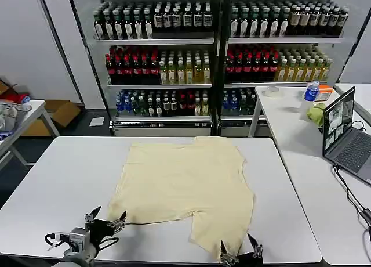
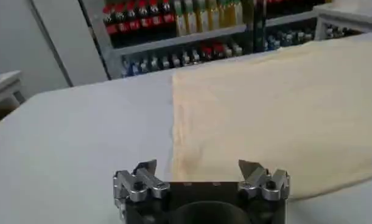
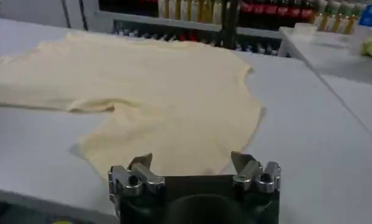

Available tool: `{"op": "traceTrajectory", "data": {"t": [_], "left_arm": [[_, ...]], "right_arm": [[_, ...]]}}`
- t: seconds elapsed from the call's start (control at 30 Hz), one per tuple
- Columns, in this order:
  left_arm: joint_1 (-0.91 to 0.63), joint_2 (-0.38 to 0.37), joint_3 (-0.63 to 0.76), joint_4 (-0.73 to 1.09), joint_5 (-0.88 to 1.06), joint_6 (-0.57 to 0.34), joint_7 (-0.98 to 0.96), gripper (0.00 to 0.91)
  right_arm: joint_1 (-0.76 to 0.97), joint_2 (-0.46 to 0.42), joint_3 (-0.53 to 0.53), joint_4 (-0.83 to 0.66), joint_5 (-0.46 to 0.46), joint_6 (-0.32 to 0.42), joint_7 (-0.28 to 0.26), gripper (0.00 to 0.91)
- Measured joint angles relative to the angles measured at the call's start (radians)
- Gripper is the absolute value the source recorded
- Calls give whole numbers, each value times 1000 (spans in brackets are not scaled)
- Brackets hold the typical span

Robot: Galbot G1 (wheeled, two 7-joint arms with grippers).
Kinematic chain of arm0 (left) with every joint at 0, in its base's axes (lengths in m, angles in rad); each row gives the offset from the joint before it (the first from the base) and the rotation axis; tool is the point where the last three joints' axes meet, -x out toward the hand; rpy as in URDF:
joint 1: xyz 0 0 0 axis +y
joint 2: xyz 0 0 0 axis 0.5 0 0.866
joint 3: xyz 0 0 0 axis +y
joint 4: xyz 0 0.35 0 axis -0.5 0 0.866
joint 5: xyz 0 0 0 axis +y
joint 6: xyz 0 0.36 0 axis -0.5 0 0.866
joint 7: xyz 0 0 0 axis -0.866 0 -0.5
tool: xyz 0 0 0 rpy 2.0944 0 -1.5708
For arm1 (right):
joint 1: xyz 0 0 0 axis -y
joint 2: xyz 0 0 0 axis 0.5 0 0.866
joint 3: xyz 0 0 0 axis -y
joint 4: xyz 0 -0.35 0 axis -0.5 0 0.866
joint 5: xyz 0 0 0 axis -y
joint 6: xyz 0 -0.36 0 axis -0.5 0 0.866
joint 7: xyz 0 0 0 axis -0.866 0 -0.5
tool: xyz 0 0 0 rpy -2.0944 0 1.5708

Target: Fold and organize the clothes.

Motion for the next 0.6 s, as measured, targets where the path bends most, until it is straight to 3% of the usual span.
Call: {"op": "traceTrajectory", "data": {"t": [0.1,0.13,0.17,0.2,0.23,0.6], "left_arm": [[-8,1,5,16,-6,4,-5,897],[-11,1,6,22,-9,5,-7,272],[-14,2,8,28,-12,6,-9,40],[-16,3,8,33,-15,7,-11,10],[-17,3,8,38,-18,8,-12,10],[-10,4,18,54,-51,7,-10,10]], "right_arm": [[0,3,-12,-9,-6,0,6,907],[0,3,-14,-10,-6,0,8,756],[-1,3,-15,-12,-6,-1,11,605],[-1,4,-18,-13,-6,-3,13,212],[-1,4,-21,-15,-6,-4,15,0],[-20,7,-45,-13,4,-15,26,0]]}}
